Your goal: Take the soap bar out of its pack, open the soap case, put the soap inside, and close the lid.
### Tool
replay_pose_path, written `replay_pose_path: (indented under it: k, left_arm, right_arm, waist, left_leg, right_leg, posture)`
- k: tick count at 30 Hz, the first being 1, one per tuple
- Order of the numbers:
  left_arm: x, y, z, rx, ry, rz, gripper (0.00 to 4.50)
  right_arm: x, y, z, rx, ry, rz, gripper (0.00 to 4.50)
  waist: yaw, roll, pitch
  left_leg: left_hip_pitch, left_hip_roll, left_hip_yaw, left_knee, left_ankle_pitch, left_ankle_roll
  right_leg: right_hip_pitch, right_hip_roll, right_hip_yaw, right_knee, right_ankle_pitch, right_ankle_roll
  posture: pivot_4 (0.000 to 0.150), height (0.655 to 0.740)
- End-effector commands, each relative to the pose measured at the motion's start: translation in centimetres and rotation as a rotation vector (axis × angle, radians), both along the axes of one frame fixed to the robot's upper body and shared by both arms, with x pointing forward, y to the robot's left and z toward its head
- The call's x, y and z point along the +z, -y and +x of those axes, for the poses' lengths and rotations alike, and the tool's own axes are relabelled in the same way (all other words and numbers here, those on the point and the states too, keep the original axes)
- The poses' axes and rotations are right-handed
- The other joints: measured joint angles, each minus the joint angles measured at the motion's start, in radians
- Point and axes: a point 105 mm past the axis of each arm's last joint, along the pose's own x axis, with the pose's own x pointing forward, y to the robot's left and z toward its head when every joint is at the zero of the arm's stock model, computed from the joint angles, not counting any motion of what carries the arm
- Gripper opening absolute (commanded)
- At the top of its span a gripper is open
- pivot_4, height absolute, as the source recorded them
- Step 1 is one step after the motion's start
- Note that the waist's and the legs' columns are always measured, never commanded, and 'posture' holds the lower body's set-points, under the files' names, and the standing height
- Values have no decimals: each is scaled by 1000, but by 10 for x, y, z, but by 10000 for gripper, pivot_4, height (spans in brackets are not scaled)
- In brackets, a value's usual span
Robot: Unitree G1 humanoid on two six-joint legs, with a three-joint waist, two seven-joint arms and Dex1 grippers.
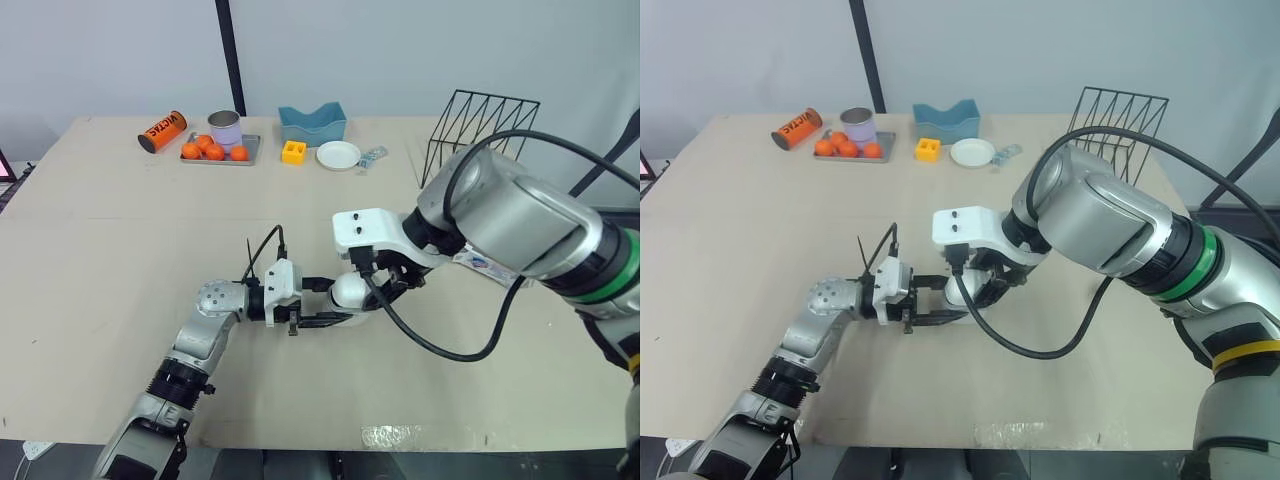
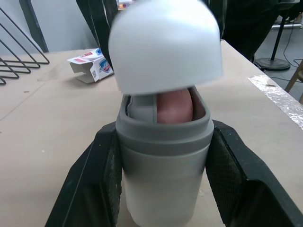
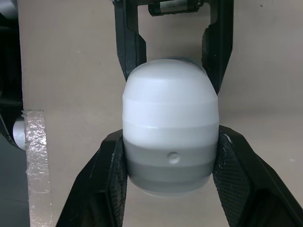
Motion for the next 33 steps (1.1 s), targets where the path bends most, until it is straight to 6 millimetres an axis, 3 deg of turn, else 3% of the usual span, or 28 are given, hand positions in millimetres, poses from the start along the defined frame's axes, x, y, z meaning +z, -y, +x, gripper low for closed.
replay_pose_path:
  k: [1, 33]
  left_arm:
    - [7, 4, 0, -4, 47, -23, 19148]
    - [13, 11, 5, 15, 64, -45, 19148]
  right_arm:
    - [3, -1, 1, 11, 27, 3, 19598]
    - [-22, 3, 5, -50, 21, -46, 19598]
  waist:
    - [0, 0, 0]
    - [0, 0, 0]
  left_leg:
    - [0, 0, 0, 0, 0, 0]
    - [1, 0, 0, 0, 0, 0]
  right_leg:
    - [0, 0, 0, 0, 0, 0]
    - [1, 0, 0, 0, 0, 0]
  posture:
    - [1500, 7400]
    - [1500, 7400]
